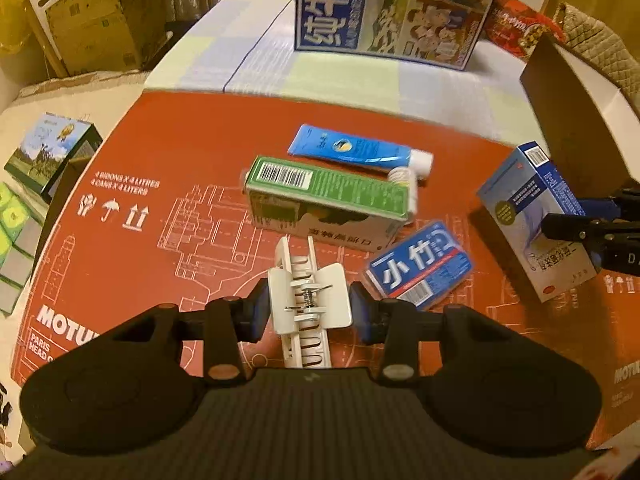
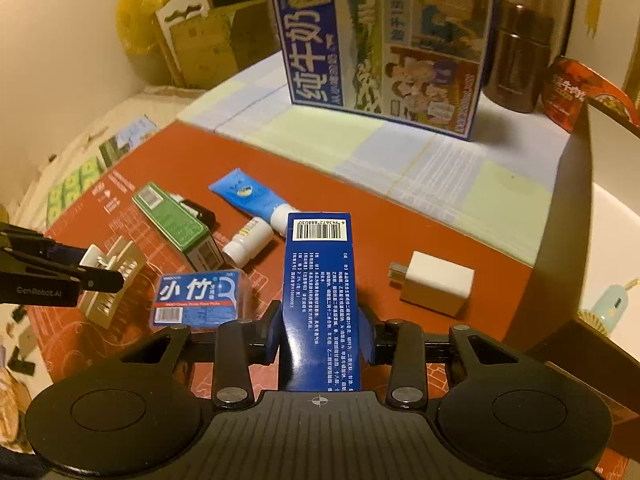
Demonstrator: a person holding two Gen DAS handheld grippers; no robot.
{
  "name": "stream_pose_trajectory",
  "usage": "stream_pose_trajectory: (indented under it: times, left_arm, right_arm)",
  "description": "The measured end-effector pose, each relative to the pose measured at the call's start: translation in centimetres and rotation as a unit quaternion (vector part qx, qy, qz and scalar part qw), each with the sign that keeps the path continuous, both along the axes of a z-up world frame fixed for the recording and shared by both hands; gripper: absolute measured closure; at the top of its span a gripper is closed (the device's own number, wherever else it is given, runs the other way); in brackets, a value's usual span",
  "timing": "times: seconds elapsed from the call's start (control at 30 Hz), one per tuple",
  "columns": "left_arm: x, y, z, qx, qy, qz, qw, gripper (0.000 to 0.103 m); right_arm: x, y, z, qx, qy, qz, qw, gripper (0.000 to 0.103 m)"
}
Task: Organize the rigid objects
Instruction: 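Grasp the white clip with the left gripper while the right grasps the blue box, then carry the white clip and blue box toward the cardboard box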
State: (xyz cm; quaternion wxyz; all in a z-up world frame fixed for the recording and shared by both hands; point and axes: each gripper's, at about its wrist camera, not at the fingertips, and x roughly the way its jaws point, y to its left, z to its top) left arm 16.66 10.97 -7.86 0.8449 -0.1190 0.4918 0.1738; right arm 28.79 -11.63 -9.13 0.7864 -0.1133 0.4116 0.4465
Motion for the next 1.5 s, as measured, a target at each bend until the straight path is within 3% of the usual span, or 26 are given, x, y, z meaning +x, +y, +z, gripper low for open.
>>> stream_pose_trajectory:
  times: [0.6,1.13,1.5]
  left_arm:
    - [3.4,-5.6,6.4,0.010,-0.081,-0.100,0.9917,0.066]
    - [11.3,-14.4,9.4,0.002,-0.129,-0.234,0.9636,0.067]
    - [16.9,-19.7,10.7,-0.011,-0.148,-0.284,0.9472,0.067]
  right_arm:
    - [0.0,-6.1,5.9,0.065,-0.022,-0.060,0.996,0.068]
    - [2.8,-14.4,9.2,0.080,-0.046,-0.154,0.984,0.068]
    - [6.5,-20.1,10.2,0.075,-0.069,-0.215,0.971,0.068]
